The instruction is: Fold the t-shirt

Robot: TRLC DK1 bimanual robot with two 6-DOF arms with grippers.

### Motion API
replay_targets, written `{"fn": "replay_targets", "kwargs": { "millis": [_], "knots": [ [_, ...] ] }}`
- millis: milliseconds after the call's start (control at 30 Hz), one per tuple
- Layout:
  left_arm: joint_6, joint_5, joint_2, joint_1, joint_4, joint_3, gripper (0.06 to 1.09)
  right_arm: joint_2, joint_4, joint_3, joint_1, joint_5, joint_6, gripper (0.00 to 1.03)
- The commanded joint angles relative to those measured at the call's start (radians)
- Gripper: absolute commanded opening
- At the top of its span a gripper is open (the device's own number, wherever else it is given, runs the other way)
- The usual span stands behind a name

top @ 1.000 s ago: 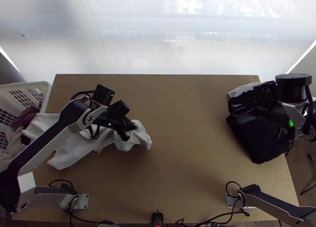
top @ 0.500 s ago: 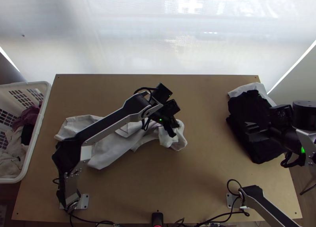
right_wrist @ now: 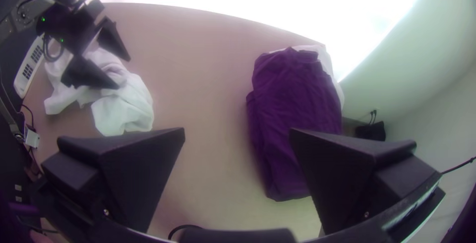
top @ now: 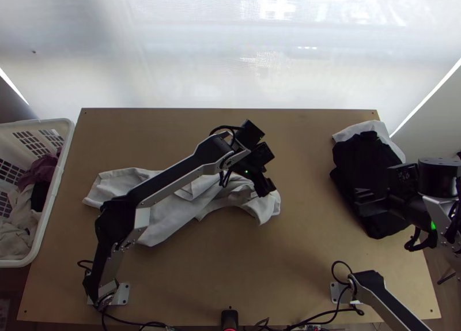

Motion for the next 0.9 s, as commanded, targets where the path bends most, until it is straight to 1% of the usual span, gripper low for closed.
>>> {"fn": "replay_targets", "kwargs": {
  "millis": [0, 67, 133, 200, 233, 267, 333, 433, 533, 700, 767, 867],
  "knots": [
    [0.001, -0.021, -0.136, 0.103, -0.039, -0.016, 1.04, -0.005, 0.016, -0.053, 0.044, -0.001, 0.007, 0.98],
    [0.025, -0.021, -0.233, 0.155, -0.042, -0.087, 1.04, -0.001, 0.017, -0.056, 0.055, -0.004, 0.008, 0.98],
    [0.102, -0.029, -0.328, 0.198, -0.057, -0.183, 1.04, 0.004, 0.017, -0.071, 0.073, -0.021, 0.011, 0.98],
    [0.193, -0.07, -0.414, 0.227, -0.125, -0.282, 1.03, 0.014, 0.017, -0.094, 0.102, -0.046, 0.016, 0.98],
    [0.229, -0.075, -0.459, 0.247, -0.149, -0.338, 1.03, 0.025, 0.02, -0.1, 0.116, -0.061, 0.016, 0.98],
    [0.252, -0.075, -0.505, 0.275, -0.155, -0.398, 1.03, 0.039, 0.028, -0.102, 0.128, -0.069, 0.021, 0.98],
    [0.285, -0.076, -0.584, 0.336, -0.158, -0.499, 1.03, 0.08, 0.046, -0.092, 0.144, -0.113, 0.034, 0.98],
    [0.312, -0.076, -0.673, 0.434, -0.158, -0.607, 1.03, 0.16, 0.068, -0.071, 0.187, -0.19, 0.054, 0.98],
    [0.349, -0.076, -0.73, 0.509, -0.154, -0.696, 1.03, 0.254, 0.074, -0.048, 0.274, -0.224, 0.05, 0.98],
    [0.354, -0.089, -0.79, 0.563, -0.114, -0.802, 1.03, 0.386, 0.142, -0.002, 0.429, -0.221, 0.03, 0.98],
    [0.354, -0.149, -0.807, 0.562, -0.069, -0.852, 1.03, 0.45, 0.152, -0.004, 0.475, -0.221, 0.01, 0.98],
    [0.343, -0.181, -0.825, 0.56, -0.04, -0.892, 1.03, 0.538, 0.186, 0.012, 0.521, -0.218, -0.007, 0.98]
  ]
}}
